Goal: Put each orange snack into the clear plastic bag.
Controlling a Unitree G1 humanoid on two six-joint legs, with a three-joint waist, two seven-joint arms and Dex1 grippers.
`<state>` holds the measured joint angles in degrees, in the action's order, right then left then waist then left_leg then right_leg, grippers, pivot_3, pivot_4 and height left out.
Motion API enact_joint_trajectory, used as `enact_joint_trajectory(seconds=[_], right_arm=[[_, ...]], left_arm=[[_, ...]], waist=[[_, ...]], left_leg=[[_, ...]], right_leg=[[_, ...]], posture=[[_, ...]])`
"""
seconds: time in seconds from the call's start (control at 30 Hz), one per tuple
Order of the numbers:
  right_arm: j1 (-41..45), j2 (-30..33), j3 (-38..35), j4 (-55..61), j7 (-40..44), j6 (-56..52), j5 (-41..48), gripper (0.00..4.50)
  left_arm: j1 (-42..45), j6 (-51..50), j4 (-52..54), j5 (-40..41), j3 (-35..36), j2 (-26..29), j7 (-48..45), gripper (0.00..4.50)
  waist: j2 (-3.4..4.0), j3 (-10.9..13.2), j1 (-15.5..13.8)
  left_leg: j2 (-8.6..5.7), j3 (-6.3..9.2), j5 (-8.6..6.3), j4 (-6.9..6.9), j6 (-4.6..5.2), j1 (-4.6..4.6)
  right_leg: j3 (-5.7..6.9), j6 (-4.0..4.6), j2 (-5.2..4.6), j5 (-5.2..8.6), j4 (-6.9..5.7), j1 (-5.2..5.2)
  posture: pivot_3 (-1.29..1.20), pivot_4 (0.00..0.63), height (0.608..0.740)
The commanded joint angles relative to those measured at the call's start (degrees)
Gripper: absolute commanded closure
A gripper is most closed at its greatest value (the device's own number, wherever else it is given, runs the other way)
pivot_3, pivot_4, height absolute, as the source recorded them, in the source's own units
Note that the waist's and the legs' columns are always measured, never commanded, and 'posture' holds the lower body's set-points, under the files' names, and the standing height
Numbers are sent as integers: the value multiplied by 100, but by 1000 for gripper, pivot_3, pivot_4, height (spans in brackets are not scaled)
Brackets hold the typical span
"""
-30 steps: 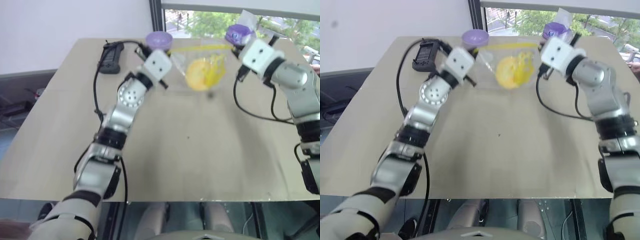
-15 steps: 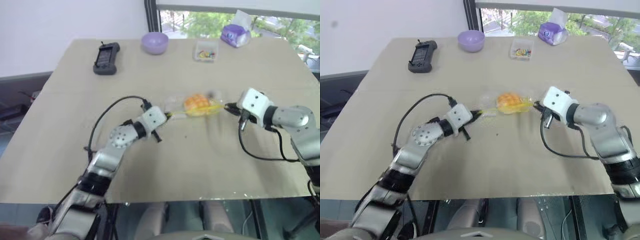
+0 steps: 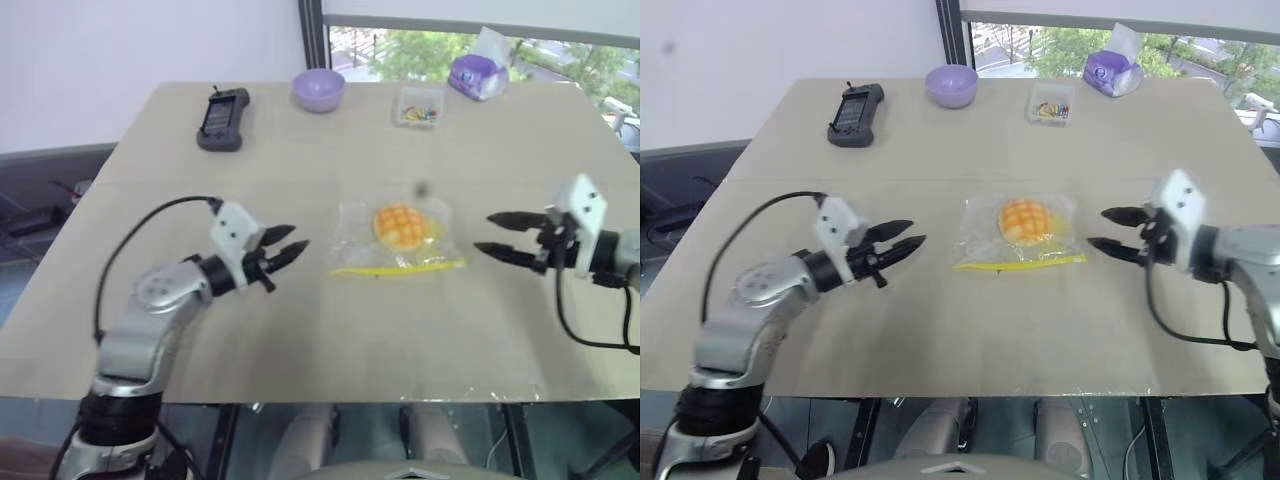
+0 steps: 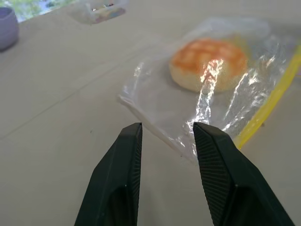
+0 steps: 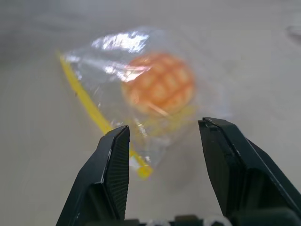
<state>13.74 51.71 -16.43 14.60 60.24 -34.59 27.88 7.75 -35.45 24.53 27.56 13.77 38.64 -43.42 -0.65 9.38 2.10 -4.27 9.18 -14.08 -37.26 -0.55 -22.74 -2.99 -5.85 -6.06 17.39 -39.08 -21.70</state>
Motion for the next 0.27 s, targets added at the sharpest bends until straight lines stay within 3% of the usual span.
enact_joint_trajectory(seconds=[0.03, 0.13, 0.27], right_arm=[[-402, 310, -794, -333, 527, -30, 374, 1960], [-810, 524, -1268, -788, 1024, 348, 438, 1960], [-1108, 692, -1444, -1200, 1418, 775, 373, 1960]], left_arm=[[-472, -539, 422, 809, 1036, 418, -392, 2661], [-1148, -755, 593, 1208, 1831, 752, -750, 2661], [-1695, -619, 657, 1275, 2328, 971, -960, 2661]], waist=[[0, 0, -7], [4, 2, -13], [7, 4, -15]], left_leg=[[0, 0, 0, 2, 1, 0], [4, -8, -6, 8, 8, -2], [13, -23, -9, 9, 11, 5]], right_leg=[[0, 0, 0, 0, 4, 0], [-2, 1, -1, 0, 19, 1], [-6, 1, -1, 0, 21, 6]], posture=[[0, 150, 740], [0, 150, 740], [0, 150, 740]])
